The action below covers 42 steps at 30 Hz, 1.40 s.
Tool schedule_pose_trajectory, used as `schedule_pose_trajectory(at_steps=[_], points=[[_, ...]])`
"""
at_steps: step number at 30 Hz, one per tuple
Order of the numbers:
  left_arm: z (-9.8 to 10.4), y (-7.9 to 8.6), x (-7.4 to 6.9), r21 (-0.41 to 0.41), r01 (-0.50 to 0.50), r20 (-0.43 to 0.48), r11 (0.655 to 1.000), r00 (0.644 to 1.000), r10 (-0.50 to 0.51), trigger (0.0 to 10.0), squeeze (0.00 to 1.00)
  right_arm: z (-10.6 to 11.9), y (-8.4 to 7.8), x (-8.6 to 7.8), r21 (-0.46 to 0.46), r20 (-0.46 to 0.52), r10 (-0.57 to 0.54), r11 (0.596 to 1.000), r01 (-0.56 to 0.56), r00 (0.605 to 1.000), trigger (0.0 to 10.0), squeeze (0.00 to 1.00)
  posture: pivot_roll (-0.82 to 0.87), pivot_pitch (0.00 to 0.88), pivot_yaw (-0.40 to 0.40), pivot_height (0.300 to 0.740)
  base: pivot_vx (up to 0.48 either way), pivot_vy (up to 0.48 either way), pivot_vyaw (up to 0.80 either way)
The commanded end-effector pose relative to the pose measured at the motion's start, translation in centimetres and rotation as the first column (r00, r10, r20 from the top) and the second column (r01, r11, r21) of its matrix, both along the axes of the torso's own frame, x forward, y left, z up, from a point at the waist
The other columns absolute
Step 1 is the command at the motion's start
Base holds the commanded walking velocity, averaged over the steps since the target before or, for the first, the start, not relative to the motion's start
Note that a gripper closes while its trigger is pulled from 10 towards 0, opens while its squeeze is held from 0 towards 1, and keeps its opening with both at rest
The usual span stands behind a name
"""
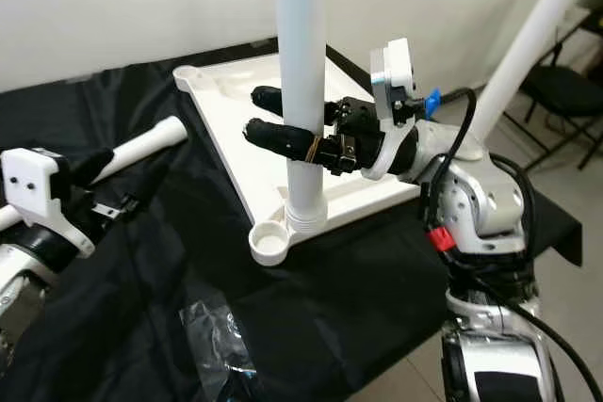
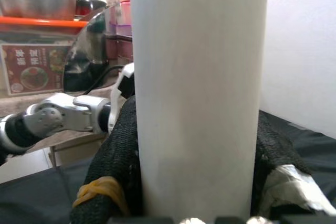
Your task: Building children table
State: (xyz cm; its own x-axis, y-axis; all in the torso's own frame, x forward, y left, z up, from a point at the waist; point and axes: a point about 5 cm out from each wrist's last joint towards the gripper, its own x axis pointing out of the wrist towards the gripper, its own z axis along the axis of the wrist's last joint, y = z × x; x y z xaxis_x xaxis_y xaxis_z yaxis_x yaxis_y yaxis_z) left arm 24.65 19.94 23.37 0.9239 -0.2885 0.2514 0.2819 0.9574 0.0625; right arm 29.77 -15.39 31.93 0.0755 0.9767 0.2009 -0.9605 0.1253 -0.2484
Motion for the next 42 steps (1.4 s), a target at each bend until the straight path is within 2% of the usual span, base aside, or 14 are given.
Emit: schedule_pose_trajectory(at_steps=[1, 4, 11, 15, 17, 19, 22, 24, 29, 34, 37, 38, 40, 42], points=[[-0.2, 1.1, 0.1, 0.017, -0.053, -0.015, 0.998, 0.998, 0.053, 10.0, 0.00, 0.7, -0.9, -0.1, 0.026, 0.035, 0.014, 1.000, -0.015, 0.999, 10.0, 0.00, 0.06, 0.297, -0.035, 0.740, 0.000, 0.000, 0.00], [-0.3, 1.1, 0.1, -0.010, -0.047, -0.025, 0.999, 0.999, 0.047, 10.0, 0.00, 0.6, -1.5, 0.5, 0.054, 0.056, -0.044, 0.998, 0.041, 0.997, 10.0, 0.00, 0.05, 0.328, -0.017, 0.740, 0.000, 0.000, 0.00], [-0.2, -0.7, 0.0, -0.087, 0.022, -0.025, 0.996, 0.999, -0.025, 10.0, 0.00, 0.9, -1.2, 1.2, 0.080, 0.067, -0.010, 0.997, 0.005, 0.998, 10.0, 0.00, 0.03, 0.360, 0.004, 0.740, 0.000, 0.000, 0.00], [-0.2, -1.4, -0.3, -0.107, 0.051, -0.024, 0.993, 0.998, -0.054, 10.0, 0.00, 0.3, 0.1, 1.3, 0.072, 0.055, 0.095, 0.993, -0.099, 0.994, 10.0, 0.00, 0.04, 0.365, 0.003, 0.740, 0.000, 0.000, 0.00], [0.1, -1.3, -0.6, -0.102, 0.058, -0.017, 0.993, 0.998, -0.060, 10.0, 0.00, -0.8, 1.6, 1.3, 0.038, 0.019, 0.224, 0.974, -0.225, 0.974, 10.0, 0.00, 0.05, 0.370, 0.004, 0.740, 0.000, 0.000, 0.00], [0.1, -1.3, -0.6, -0.102, 0.058, -0.017, 0.993, 0.998, -0.060, 10.0, 0.00, -0.8, 1.6, 1.3, 0.038, 0.019, 0.224, 0.974, -0.225, 0.974, 10.0, 0.00, 0.05, 0.370, 0.004, 0.740, 0.000, 0.000, 0.00], [0.8, -1.2, -0.7, -0.097, 0.059, 0.003, 0.994, 0.998, -0.059, 10.0, 0.00, -1.4, 3.8, 0.9, -0.042, 0.029, 0.334, 0.942, -0.333, 0.942, 10.0, 0.00, 0.07, 0.376, -0.005, 0.740, 0.000, 0.000, 0.00], [1.0, -1.3, -0.8, -0.098, 0.062, 0.007, 0.993, 0.998, -0.062, 10.0, 0.00, -1.8, 4.6, 0.5, -0.076, 0.034, 0.375, 0.925, -0.372, 0.926, 10.0, 0.00, 0.07, 0.375, -0.006, 0.740, 0.000, 0.000, 0.00], [1.1, -1.8, -1.0, -0.099, 0.077, 0.010, 0.992, 0.997, -0.076, 10.0, 0.00, -2.2, 5.5, -0.1, -0.146, 0.074, 0.413, 0.905, -0.400, 0.908, 10.0, 0.00, 0.07, 0.379, -0.005, 0.740, 0.000, 0.000, 0.00], [0.9, -2.1, -1.1, -0.100, 0.083, 0.004, 0.992, 0.997, -0.083, 10.0, 0.00, -1.9, 6.0, -0.2, -0.170, 0.118, 0.413, 0.904, -0.392, 0.903, 10.0, 0.00, 0.07, 0.374, -0.003, 0.740, 0.000, 0.000, 0.00], [0.9, -2.2, -1.1, -0.098, 0.086, 0.003, 0.991, 0.996, -0.086, 10.0, 0.00, -1.7, 6.5, -0.5, -0.173, 0.141, 0.424, 0.900, -0.399, 0.895, 10.0, 0.00, 0.07, 0.369, -0.004, 0.740, 0.000, 0.000, 0.00], [0.9, -2.3, -1.0, -0.097, 0.085, 0.004, 0.992, 0.996, -0.085, 10.0, 0.00, -1.5, 7.2, -0.8, -0.164, 0.165, 0.436, 0.897, -0.411, 0.885, 10.0, 0.00, 0.07, 0.365, -0.005, 0.740, 0.000, 0.000, 0.00], [0.9, -2.3, -1.0, -0.097, 0.085, 0.004, 0.992, 0.996, -0.085, 10.0, 0.00, -1.5, 7.2, -0.8, -0.164, 0.165, 0.436, 0.897, -0.411, 0.885, 10.0, 0.00, 0.07, 0.365, -0.005, 0.740, 0.000, 0.000, 0.00], [1.0, -2.1, -0.9, -0.095, 0.079, 0.007, 0.992, 0.997, -0.078, 10.0, 0.00, -1.3, 8.2, -0.9, -0.124, 0.180, 0.426, 0.904, -0.409, 0.887, 10.0, 0.00, 0.07, 0.363, -0.008, 0.740, 0.000, 0.000, 0.00]])
